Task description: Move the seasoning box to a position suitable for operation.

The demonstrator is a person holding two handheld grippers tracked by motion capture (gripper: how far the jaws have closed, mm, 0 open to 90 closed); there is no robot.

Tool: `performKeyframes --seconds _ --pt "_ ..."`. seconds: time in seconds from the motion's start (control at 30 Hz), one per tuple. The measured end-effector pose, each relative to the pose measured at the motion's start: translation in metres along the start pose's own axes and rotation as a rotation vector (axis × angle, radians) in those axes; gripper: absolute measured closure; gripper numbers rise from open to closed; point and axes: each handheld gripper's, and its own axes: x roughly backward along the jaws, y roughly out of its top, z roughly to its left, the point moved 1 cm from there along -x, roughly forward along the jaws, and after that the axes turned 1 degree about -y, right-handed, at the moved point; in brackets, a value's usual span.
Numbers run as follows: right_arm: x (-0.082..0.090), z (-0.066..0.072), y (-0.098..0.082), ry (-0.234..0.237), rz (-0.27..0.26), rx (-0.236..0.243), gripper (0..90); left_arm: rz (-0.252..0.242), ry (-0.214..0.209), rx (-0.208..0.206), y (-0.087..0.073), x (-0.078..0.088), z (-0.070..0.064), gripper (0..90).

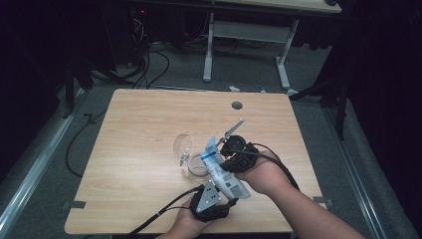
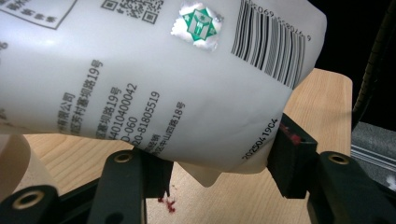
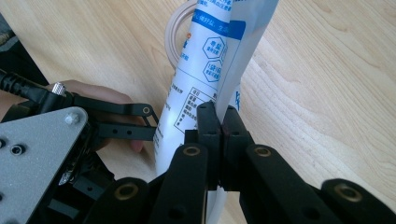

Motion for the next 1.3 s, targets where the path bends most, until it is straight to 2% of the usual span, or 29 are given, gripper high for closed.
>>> performKeyframes --seconds 0.4,0.47,0.67,1.3 --pt "0.0 0.0 0.002 -0.006 0.011 -0.025 88.9 0.009 0.003 0.007 0.003 -0.001 -0.001 49.3" --pt "0.0 0.001 0.002 -0.017 0.019 -0.004 89.2 0.013 0.001 0.011 0.003 -0.001 -0.002 49.3" --pt "0.0 0.0 0.005 -0.007 0.02 0.011 89.6 0.014 -0.003 0.011 0.006 0.0 -0.002 49.0" --pt "-0.006 -0.001 0.016 -0.013 0.03 0.029 90.0 0.016 0.026 -0.003 0.008 0.001 0.0 48.6"
